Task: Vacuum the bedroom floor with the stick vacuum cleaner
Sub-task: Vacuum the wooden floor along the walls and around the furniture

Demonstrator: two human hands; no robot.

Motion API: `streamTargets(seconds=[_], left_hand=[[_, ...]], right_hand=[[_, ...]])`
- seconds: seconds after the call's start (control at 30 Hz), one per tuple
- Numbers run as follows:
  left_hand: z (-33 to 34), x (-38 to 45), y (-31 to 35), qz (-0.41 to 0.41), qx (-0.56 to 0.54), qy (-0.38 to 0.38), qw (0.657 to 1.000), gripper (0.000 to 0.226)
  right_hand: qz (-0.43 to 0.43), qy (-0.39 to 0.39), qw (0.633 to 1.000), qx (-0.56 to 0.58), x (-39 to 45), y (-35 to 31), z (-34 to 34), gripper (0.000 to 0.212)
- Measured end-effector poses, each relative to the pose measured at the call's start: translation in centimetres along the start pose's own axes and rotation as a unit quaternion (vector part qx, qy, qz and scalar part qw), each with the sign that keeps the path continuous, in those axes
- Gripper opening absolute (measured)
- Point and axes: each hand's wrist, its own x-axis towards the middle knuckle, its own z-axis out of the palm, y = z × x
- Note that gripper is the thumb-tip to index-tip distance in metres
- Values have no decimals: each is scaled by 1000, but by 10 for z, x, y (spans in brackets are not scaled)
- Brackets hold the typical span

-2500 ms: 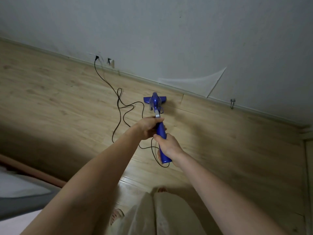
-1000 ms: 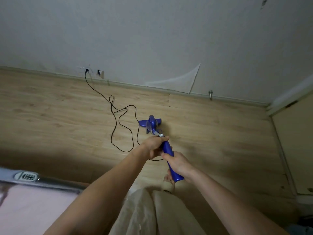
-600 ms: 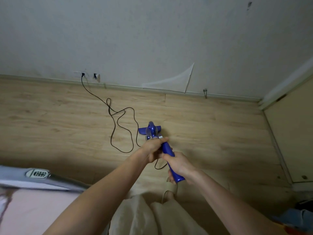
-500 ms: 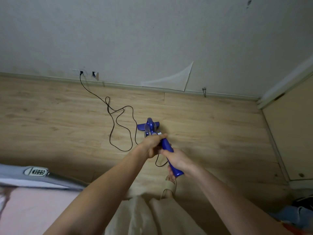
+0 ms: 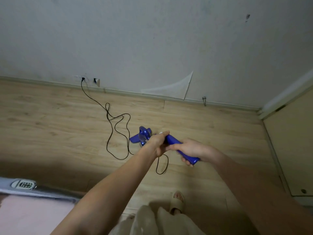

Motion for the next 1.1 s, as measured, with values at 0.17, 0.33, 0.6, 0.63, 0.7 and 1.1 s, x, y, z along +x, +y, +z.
streamTargets(seconds=[0.17,0.33,0.6,0.63,0.7,1.1], left_hand=[[13,17,-1,6,-1,21,1000,15],[31,26,6,11,-3,16,1000,19],[41,57,-1,39,52,22,998,12],[44,61,-2,45,65,23,997,11],[53,68,-5,51,98,27,994,11],[64,49,-44,13,155,-49,987,9]], right_hand=[[-6,-35,999,28,14,11,-9,38],[-4,-27,999,31,16,12,-36,44],[-36,39,997,52,36,35,-27,29],[-35,48,997,55,37,39,-27,29],[-34,66,995,66,37,47,-29,32],[6,122,985,121,-12,74,-8,33]])
